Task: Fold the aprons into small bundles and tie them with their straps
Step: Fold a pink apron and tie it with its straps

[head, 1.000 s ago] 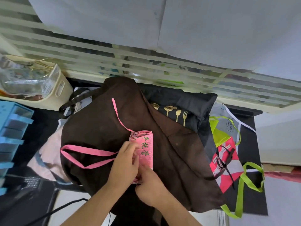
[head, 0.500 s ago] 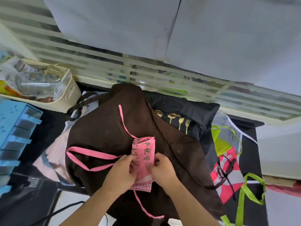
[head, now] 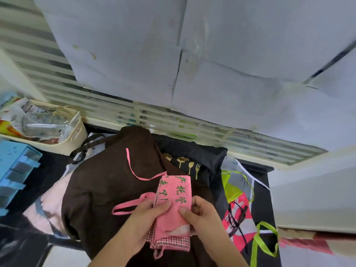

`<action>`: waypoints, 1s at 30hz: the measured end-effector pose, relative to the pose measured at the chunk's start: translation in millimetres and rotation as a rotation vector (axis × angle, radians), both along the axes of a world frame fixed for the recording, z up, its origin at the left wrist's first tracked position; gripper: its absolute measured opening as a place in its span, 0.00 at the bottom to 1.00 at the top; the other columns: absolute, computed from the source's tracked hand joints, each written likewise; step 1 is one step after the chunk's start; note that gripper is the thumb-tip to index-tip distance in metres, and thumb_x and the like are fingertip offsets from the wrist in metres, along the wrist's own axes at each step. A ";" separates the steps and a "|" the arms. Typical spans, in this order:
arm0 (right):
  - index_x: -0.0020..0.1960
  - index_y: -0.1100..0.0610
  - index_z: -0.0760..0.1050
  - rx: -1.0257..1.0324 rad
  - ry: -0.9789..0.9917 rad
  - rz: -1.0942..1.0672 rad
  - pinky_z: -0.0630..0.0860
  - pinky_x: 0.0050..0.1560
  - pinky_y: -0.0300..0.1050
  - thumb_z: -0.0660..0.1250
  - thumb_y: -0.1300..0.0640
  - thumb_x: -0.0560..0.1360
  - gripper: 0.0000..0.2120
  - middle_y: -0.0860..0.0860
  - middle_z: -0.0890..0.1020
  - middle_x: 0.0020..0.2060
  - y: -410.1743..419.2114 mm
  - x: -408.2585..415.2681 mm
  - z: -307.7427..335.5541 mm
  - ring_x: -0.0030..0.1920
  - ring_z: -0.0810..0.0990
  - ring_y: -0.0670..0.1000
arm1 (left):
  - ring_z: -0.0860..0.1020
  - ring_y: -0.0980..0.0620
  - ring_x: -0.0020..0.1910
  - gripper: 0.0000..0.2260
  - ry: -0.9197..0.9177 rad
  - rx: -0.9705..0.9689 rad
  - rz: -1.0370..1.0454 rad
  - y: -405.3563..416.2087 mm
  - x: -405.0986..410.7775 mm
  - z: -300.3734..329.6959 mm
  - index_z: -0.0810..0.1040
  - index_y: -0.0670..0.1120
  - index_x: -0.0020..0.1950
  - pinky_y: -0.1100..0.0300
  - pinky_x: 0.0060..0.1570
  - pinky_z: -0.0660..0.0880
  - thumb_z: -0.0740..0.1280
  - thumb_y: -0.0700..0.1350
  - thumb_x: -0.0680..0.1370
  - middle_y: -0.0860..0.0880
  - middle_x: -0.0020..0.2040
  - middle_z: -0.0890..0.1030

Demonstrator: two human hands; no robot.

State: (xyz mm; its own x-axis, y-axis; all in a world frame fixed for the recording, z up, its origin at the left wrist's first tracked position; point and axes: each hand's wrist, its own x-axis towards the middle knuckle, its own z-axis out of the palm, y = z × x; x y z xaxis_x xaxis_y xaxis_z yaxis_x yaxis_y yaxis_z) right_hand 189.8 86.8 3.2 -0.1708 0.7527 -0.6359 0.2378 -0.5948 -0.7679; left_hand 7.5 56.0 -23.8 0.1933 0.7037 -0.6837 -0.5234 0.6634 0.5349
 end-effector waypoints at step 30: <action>0.61 0.63 0.83 0.013 0.853 -0.296 0.80 0.58 0.58 0.63 0.72 0.74 0.19 0.69 0.81 0.62 -15.2 55.8 158.1 0.55 0.83 0.67 | 0.82 0.28 0.58 0.16 -0.171 0.333 0.207 -1.0 63.8 177.1 0.81 0.31 0.62 0.42 0.56 0.83 0.61 0.28 0.77 0.26 0.62 0.79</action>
State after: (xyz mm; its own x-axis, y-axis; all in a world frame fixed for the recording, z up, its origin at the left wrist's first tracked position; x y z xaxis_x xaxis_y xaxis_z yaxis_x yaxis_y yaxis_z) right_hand 245.7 71.5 161.3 -0.3789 0.8472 -0.3725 -0.5772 -0.5309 -0.6204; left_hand 71.3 55.0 153.2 0.1156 0.9165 -0.3829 -0.7267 0.3408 0.5964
